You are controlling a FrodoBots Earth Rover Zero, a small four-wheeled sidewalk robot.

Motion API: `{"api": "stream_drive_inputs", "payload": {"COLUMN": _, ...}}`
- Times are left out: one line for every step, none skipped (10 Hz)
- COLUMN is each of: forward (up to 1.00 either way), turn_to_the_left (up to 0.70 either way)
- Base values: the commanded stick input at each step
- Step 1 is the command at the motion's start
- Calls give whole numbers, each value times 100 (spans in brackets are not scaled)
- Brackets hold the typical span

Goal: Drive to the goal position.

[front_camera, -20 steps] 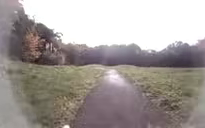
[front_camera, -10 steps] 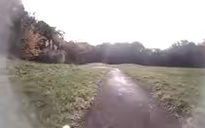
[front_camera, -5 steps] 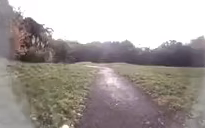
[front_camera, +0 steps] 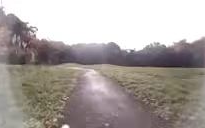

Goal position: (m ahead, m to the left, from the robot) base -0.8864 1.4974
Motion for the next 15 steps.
{"api": "stream_drive_inputs", "payload": {"forward": 100, "turn_to_the_left": 0}}
{"api": "stream_drive_inputs", "payload": {"forward": 100, "turn_to_the_left": 0}}
{"api": "stream_drive_inputs", "payload": {"forward": 100, "turn_to_the_left": 0}}
{"api": "stream_drive_inputs", "payload": {"forward": 100, "turn_to_the_left": 0}}
{"api": "stream_drive_inputs", "payload": {"forward": 100, "turn_to_the_left": 1}}
{"api": "stream_drive_inputs", "payload": {"forward": 100, "turn_to_the_left": 6}}
{"api": "stream_drive_inputs", "payload": {"forward": 100, "turn_to_the_left": 14}}
{"api": "stream_drive_inputs", "payload": {"forward": 100, "turn_to_the_left": 29}}
{"api": "stream_drive_inputs", "payload": {"forward": 100, "turn_to_the_left": 16}}
{"api": "stream_drive_inputs", "payload": {"forward": 100, "turn_to_the_left": 0}}
{"api": "stream_drive_inputs", "payload": {"forward": 100, "turn_to_the_left": 0}}
{"api": "stream_drive_inputs", "payload": {"forward": 100, "turn_to_the_left": 0}}
{"api": "stream_drive_inputs", "payload": {"forward": 100, "turn_to_the_left": 0}}
{"api": "stream_drive_inputs", "payload": {"forward": 100, "turn_to_the_left": 0}}
{"api": "stream_drive_inputs", "payload": {"forward": 100, "turn_to_the_left": 0}}
